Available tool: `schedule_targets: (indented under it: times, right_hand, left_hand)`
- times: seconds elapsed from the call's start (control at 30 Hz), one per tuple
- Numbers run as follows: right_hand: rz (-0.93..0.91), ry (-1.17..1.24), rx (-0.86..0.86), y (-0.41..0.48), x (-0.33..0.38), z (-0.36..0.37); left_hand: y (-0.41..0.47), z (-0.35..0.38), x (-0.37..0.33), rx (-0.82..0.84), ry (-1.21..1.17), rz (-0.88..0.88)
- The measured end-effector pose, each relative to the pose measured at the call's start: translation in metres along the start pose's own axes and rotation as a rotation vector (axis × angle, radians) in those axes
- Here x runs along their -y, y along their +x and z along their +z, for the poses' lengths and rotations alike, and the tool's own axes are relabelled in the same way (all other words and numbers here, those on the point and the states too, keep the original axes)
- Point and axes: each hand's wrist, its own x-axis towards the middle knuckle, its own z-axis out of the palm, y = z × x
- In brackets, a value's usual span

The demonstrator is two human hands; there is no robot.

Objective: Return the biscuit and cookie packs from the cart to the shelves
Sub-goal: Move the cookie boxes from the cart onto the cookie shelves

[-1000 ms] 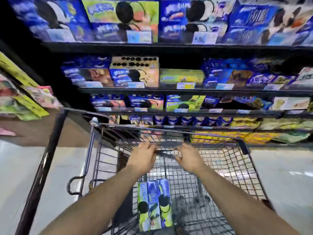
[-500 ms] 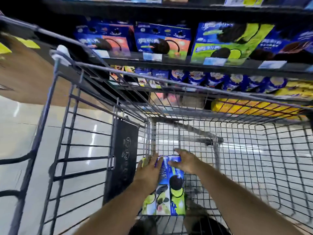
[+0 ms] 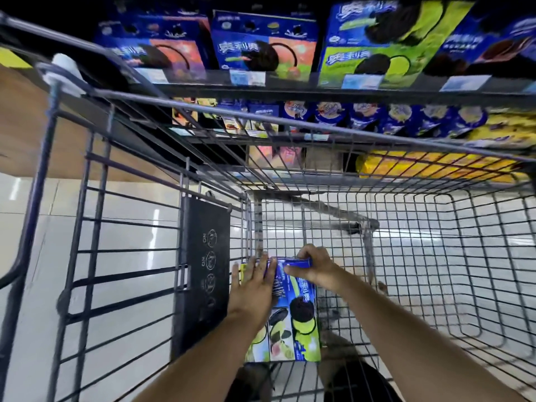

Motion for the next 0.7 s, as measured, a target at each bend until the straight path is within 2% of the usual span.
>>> schedule_targets:
  times: [0.07, 0.13, 0.23, 0.37, 0.53, 0.6, 0.7]
  right_hand:
    - [0.031, 0.18, -0.033, -0.009, -0.009, 0.009]
    - [0.065, 0.355, 0.012, -0.018, -0.025, 0.025]
    - [0.039, 0.43, 0.01, -0.031, -0.043, 0.047]
    - [0.061, 0.394, -0.02, -0.057, -0.018, 0.03]
    - [0.046, 0.313, 0.033, -0.131, 0.062, -0.045]
    - [0.004, 0.344, 0.065, -0.166, 0.097, -0.076]
    - [-0.106, 0.268, 0.074, -0.213, 0.151, -0.12]
  left_hand:
    - [0.001, -0.003, 0.0, 0.023, -0.005, -0.011]
    - [0.0, -0.007, 0.001, 0.051, 0.008, -0.022]
    - [-0.002, -0.02, -0.001, 0.119, -0.063, -0.055]
    - [-0.005, -0.057, -0.007, 0.079, -0.412, -0.088]
    - [-0.037, -0.159, -0.022, -0.06, -1.041, -0.141]
    - [-0.059, -0.212, -0.031, -0.041, -1.3, -0.082]
    - [-0.095, -0.288, -0.047, -0.002, -1.425, 0.083]
